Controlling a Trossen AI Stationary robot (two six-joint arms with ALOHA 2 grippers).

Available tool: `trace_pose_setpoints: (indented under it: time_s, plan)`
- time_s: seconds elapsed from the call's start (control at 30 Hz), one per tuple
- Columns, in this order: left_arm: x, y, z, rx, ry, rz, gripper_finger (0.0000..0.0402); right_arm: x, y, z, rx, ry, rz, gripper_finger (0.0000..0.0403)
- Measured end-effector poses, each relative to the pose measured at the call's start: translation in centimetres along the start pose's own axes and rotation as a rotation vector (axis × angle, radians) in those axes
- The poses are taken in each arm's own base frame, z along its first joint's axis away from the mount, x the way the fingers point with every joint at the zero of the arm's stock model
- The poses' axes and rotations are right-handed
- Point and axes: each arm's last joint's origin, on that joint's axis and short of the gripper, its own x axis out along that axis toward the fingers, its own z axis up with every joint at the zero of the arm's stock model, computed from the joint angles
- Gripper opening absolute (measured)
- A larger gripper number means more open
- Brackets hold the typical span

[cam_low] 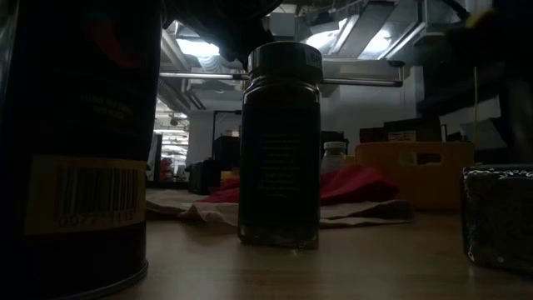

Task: Sort spices by type
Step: Put the top brown seasoning sachet into the yellow bin

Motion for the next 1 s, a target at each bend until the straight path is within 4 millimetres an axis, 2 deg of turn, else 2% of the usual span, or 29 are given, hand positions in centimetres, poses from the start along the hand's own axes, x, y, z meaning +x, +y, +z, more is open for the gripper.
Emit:
trace_pose_setpoints:
  time_s: [0.17,0.3,0.43,0.53,0.7,0.83,1.0]
  plan:
    - [0.0,0.0,0.0,0.001,-0.001,0.0,0.009,-3.0,0.5,2.4,-0.072,-0.041,0.027,0.0009]
    - [0.0,0.0,0.0,0.001,-0.001,0.0,0.009,-5.3,0.6,4.3,-0.138,-0.141,0.021,0.0009]
    - [0.0,0.0,0.0,0.001,-0.001,0.0,0.009,-6.2,0.1,6.0,-0.2,-0.244,-0.025,0.001]
    - [0.0,0.0,0.0,0.001,-0.001,0.0,0.009,-6.2,-0.5,7.1,-0.231,-0.28,-0.071,0.0007]
    - [0.0,0.0,0.0,0.001,-0.002,0.0,0.009,-5.0,-1.5,8.5,-0.251,-0.269,-0.144,0.0011]
    - [0.0,0.0,0.0,0.002,-0.001,0.0,0.009,-3.7,-2.1,9.1,-0.268,-0.236,-0.189,0.0009]
    - [0.0,0.0,0.0,0.003,0.0,0.0,0.009,-2.2,-2.6,8.8,-0.281,-0.187,-0.202,0.0015]
